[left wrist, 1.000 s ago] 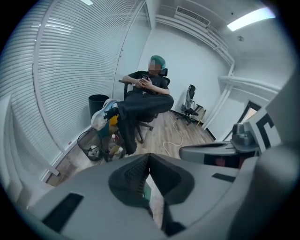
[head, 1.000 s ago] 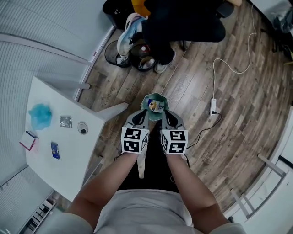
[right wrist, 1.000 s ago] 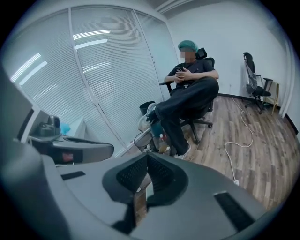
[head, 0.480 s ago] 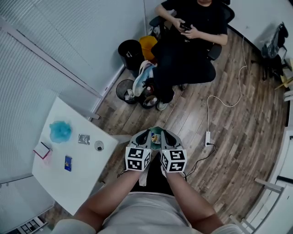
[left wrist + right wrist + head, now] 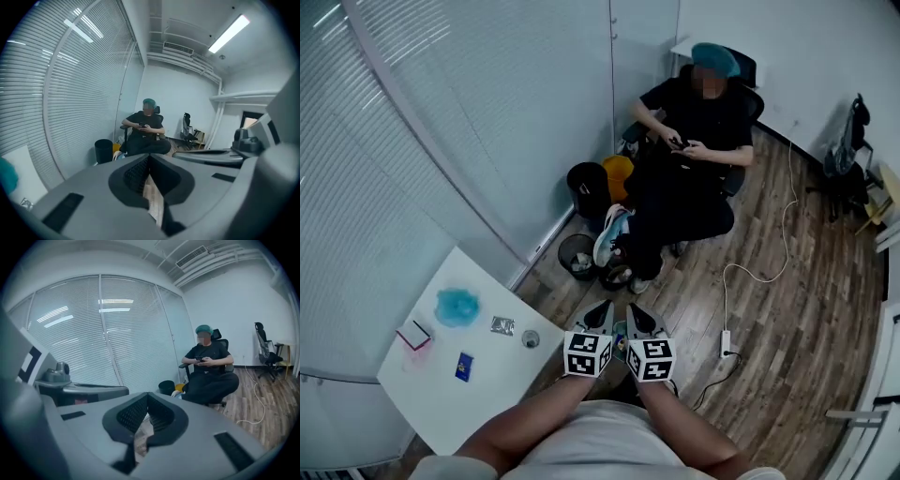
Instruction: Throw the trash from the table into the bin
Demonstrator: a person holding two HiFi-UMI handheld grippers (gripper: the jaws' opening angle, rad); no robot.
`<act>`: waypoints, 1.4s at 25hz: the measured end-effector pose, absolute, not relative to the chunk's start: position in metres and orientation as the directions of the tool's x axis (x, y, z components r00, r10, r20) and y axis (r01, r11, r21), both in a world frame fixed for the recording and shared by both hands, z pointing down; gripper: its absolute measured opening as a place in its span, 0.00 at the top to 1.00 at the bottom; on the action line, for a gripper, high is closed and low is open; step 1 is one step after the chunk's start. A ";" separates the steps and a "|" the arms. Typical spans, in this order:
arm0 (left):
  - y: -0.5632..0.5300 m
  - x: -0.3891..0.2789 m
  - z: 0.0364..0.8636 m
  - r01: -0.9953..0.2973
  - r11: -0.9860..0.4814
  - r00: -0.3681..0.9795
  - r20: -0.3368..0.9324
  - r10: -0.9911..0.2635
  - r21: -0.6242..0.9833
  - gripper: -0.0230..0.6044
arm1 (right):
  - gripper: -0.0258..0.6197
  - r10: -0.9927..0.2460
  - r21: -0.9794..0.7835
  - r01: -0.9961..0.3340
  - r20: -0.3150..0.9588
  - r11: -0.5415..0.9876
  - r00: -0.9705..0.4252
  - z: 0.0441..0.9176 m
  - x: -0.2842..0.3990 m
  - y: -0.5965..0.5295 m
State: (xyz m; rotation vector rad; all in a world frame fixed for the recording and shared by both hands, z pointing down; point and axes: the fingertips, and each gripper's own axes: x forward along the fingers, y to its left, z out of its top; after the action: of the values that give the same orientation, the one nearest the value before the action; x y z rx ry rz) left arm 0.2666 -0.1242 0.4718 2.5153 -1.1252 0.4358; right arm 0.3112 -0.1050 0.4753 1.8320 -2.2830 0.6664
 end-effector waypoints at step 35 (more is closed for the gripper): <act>-0.069 -0.044 0.443 -0.975 -0.046 0.123 0.356 -0.926 0.215 0.96 | 0.95 -0.548 -0.178 -0.620 0.327 0.764 -0.770 0.427 0.001 -0.080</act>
State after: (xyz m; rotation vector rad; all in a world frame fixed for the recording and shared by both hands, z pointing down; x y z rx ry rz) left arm -0.0442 -0.0695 0.4432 2.0102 -1.8396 0.1673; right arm 0.0012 -0.0796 0.4274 0.9125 -2.7054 0.4045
